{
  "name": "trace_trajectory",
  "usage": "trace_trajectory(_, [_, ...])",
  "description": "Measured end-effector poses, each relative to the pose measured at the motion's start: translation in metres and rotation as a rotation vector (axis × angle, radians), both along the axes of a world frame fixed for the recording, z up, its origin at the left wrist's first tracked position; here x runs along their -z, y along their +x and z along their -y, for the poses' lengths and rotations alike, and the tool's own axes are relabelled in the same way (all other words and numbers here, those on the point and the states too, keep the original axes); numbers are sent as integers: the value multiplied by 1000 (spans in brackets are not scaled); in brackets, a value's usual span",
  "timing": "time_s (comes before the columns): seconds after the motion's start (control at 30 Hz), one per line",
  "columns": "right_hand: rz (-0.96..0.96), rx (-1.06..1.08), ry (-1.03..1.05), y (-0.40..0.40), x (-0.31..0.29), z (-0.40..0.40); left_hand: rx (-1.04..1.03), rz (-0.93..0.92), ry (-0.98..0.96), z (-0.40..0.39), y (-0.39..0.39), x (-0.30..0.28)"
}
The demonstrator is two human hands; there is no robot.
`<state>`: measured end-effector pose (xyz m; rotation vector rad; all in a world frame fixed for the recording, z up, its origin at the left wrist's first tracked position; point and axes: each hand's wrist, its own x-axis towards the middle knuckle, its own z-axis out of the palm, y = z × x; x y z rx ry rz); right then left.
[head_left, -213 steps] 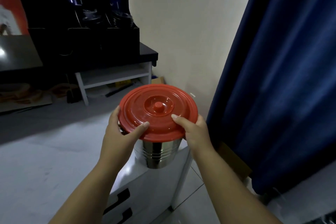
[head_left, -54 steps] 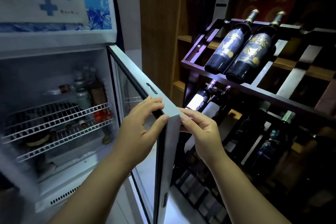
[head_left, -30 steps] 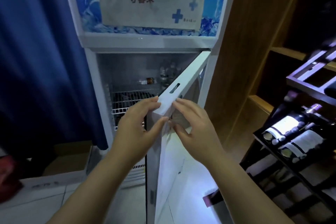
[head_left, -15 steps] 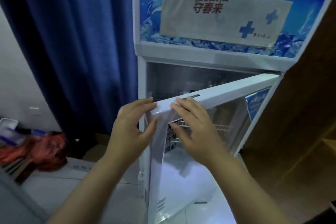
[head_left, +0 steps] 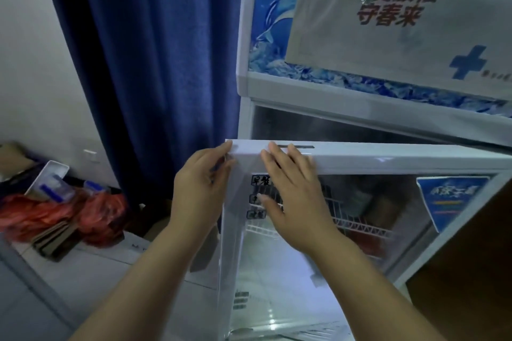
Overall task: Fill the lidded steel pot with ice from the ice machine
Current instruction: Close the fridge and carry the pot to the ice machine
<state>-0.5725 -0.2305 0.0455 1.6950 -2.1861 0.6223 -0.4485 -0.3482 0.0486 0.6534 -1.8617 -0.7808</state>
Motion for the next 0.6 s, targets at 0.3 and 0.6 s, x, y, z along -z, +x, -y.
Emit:
trace_trajectory(0.3, [-77, 93, 94, -35, -3, 49, 50, 10, 104, 52, -47, -3])
trace_trajectory(0.6, [-107, 172, 166, -62, -5, 86, 88, -14, 218, 101, -94, -6])
